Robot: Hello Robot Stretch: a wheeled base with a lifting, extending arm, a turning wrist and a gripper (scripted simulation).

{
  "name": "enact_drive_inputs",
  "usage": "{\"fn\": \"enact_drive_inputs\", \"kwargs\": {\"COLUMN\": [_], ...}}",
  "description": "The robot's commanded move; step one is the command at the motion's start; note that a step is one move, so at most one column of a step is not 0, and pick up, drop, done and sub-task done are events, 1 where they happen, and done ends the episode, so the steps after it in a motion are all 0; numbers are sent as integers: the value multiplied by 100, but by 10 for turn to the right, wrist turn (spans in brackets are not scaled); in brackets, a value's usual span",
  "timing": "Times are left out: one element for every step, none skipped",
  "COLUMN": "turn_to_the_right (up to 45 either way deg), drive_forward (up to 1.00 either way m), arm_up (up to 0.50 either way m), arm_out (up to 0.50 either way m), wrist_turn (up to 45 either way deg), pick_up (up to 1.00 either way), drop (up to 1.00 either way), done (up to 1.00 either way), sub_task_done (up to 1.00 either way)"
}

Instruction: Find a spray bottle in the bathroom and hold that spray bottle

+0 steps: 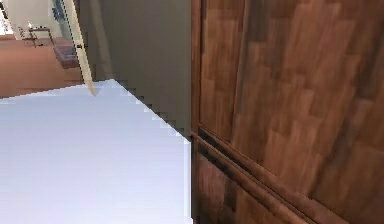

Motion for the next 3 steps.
{"fn": "enact_drive_inputs", "kwargs": {"turn_to_the_right": [450, 450, 90], "drive_forward": [0, 0, 0], "arm_up": [0, 0, 0], "arm_out": [0, 0, 0], "wrist_turn": [0, 0, 0], "pick_up": [0, 0, 0], "drop": [0, 0, 0], "done": [0, 0, 0], "sub_task_done": [0, 0, 0]}}
